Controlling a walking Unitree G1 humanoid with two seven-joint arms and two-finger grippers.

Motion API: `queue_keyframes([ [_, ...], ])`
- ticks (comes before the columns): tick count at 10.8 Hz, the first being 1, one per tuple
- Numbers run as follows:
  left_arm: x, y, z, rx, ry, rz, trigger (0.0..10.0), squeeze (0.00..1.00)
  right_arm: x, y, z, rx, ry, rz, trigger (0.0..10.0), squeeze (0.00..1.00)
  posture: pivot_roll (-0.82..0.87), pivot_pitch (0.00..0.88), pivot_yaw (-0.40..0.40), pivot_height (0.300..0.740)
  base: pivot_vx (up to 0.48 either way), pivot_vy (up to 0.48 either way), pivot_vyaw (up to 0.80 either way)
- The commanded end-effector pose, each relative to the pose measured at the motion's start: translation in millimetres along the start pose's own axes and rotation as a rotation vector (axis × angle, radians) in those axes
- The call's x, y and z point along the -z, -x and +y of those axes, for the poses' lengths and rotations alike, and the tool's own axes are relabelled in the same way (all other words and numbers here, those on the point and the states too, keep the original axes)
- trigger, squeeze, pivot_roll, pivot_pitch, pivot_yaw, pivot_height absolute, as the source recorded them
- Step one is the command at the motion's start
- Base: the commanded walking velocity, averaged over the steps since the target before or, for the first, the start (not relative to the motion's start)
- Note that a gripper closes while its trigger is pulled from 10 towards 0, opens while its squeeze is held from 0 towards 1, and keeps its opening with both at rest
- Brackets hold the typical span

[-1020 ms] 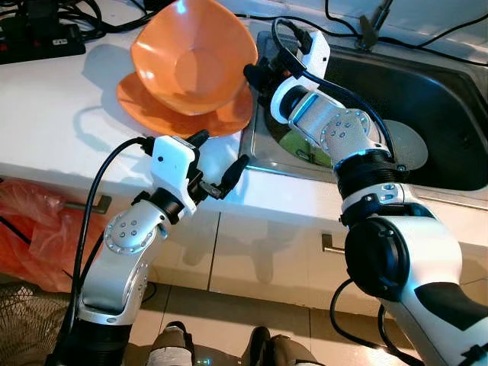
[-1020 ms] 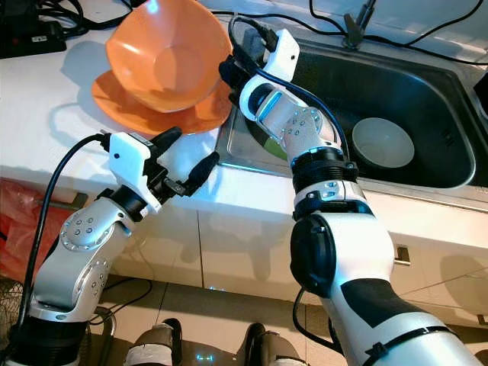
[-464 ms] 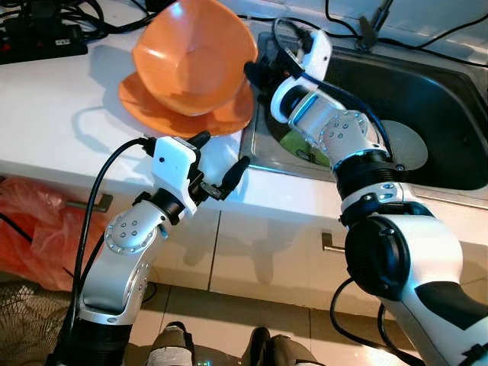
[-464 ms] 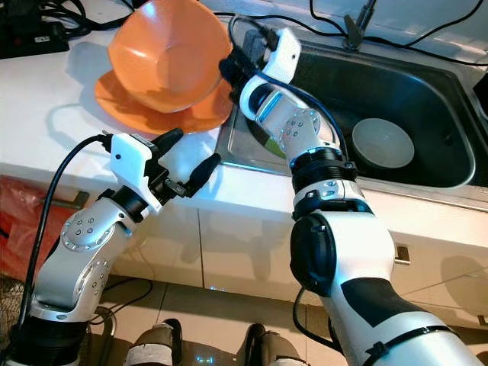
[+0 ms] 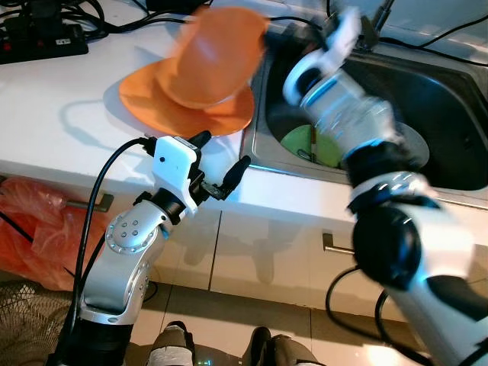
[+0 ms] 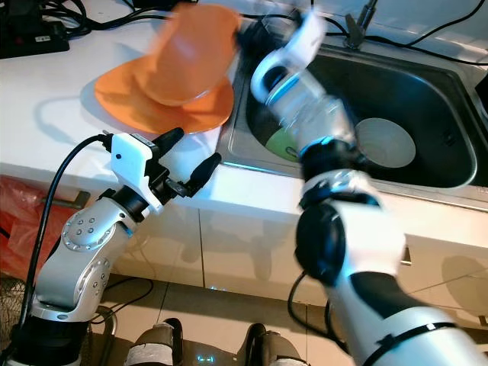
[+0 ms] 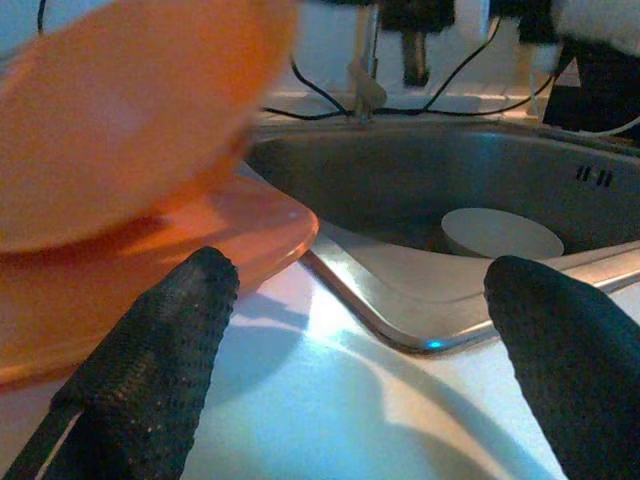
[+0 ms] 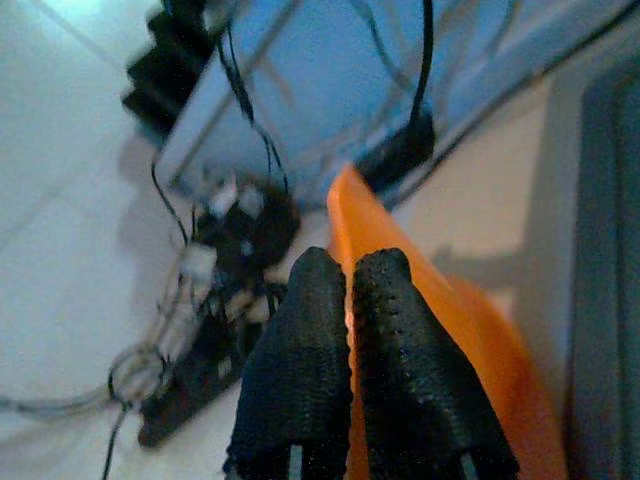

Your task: Kitchen organization

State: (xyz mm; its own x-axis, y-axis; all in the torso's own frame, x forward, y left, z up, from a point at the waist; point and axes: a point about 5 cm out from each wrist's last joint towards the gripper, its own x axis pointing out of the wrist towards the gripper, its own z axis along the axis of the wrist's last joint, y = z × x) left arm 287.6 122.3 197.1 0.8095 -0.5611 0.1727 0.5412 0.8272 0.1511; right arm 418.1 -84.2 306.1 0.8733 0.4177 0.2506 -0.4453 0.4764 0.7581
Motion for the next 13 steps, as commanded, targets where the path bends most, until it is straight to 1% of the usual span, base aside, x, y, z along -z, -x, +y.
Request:
queue_keyframes([
  [1, 6, -0.7, -3.6, 0.021, 0.018, 0.025, 10.0, 0.0, -19, 0.3, 8.2, -0.023, -0.008, -0.078, 0.0, 0.0, 0.24, 0.184, -0.119, 0.74, 0.0, 0.0, 0.0],
  [6, 6, -1.5, -4.4, 0.023, 0.019, 0.023, 10.0, 0.0, -26, 3.0, 4.5, -0.01, -0.015, -0.094, 0.0, 0.0, 0.24, 0.185, -0.116, 0.74, 0.0, 0.0, 0.0],
  [7, 6, -1.0, -4.6, 0.023, 0.019, 0.026, 10.0, 0.0, -29, 5.1, -0.4, 0.014, -0.001, -0.098, 0.0, 0.0, 0.24, 0.186, -0.116, 0.74, 0.0, 0.0, 0.0],
  [8, 6, -1.0, -4.7, 0.024, 0.019, 0.027, 10.0, 0.0, -25, 5.7, -3.5, 0.027, 0.017, -0.078, 0.0, 0.0, 0.24, 0.189, -0.117, 0.74, 0.0, 0.0, 0.0],
  [9, 6, -1.2, -4.9, 0.024, 0.02, 0.027, 10.0, 0.0, -15, 6.4, -8.4, 0.045, 0.031, -0.045, 4.7, 0.0, 0.24, 0.192, -0.117, 0.74, 0.0, 0.0, 0.0],
  [10, 6, -1.4, -5.3, 0.024, 0.021, 0.027, 10.0, 0.0, 8, 9.4, -17.6, 0.061, 0.042, 0.034, 10.0, 0.0, 0.25, 0.194, -0.116, 0.74, 0.0, 0.0, 0.0],
  [11, 6, -0.1, -4.5, 0.022, 0.019, 0.029, 10.0, 0.0, 19, 12.9, -24.4, 0.072, 0.034, 0.067, 10.0, 0.0, 0.25, 0.195, -0.115, 0.74, 0.0, 0.0, 0.0],
  [13, 6, 0.9, -3.6, 0.018, 0.017, 0.03, 10.0, 0.0, 21, 15.1, -27.5, 0.078, 0.026, 0.071, 10.0, 0.0, 0.25, 0.196, -0.115, 0.74, 0.0, 0.0, 0.0],
])
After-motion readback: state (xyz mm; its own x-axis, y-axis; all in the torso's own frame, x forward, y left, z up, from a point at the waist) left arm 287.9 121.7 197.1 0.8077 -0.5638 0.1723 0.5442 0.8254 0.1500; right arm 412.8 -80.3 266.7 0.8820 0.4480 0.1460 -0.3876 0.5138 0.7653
